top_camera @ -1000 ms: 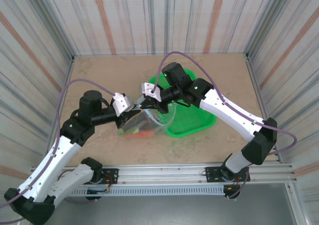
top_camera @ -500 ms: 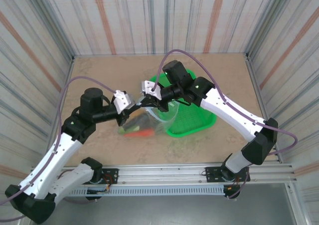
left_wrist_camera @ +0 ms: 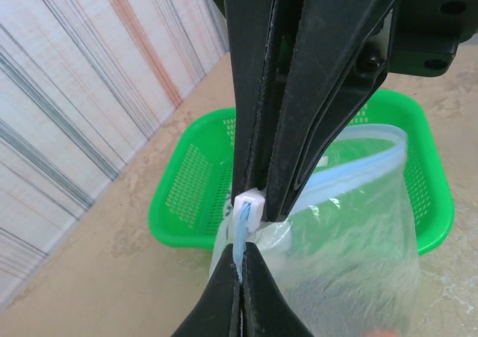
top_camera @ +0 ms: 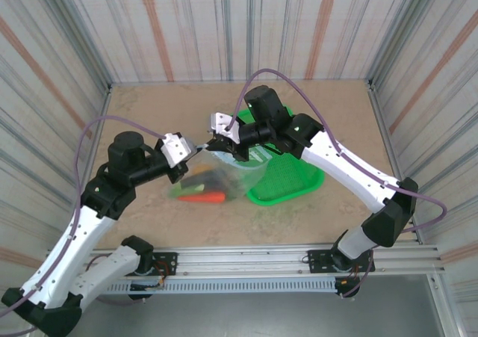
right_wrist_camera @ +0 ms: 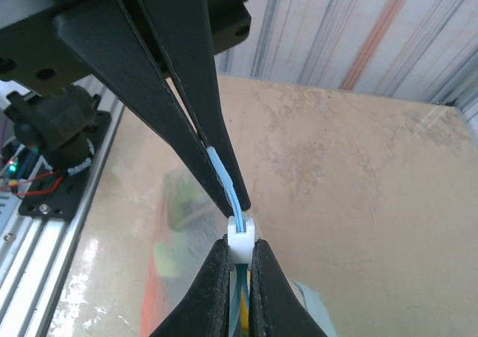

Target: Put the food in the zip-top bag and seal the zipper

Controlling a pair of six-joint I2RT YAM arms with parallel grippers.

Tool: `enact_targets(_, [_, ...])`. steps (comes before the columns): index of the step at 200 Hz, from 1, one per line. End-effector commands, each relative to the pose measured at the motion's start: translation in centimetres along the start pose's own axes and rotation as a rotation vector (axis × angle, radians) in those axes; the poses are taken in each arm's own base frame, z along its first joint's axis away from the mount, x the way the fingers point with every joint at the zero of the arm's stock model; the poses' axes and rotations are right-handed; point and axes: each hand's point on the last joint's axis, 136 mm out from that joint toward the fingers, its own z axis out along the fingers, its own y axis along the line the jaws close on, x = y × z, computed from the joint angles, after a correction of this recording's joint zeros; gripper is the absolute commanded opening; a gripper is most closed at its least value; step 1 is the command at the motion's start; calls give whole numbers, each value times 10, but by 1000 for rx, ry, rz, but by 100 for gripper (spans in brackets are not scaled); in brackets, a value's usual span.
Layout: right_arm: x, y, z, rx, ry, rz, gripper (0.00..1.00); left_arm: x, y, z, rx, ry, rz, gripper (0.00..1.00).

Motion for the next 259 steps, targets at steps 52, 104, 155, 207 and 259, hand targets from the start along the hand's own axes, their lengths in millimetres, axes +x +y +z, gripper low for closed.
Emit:
enact_targets(52, [46,-26,-11,124,117,125,0,-53,31,-44,-210,-136,121,0])
enact_targets(104, [79,-30,-15,158,156,200,0,-61,39,-54,-271,-145,155,0])
enact_targets(155, [131,-37,-25,242,221,317,0,-61,41,-56,-293,-142,171,0])
enact_targets(207, [178,-40,-40,364,264,434,0,-61,43,-61,-322,-152,178,0])
enact_targets(259, [219,-26,-52,437,383,447,0,-59,43,-60,-327,-152,177,0])
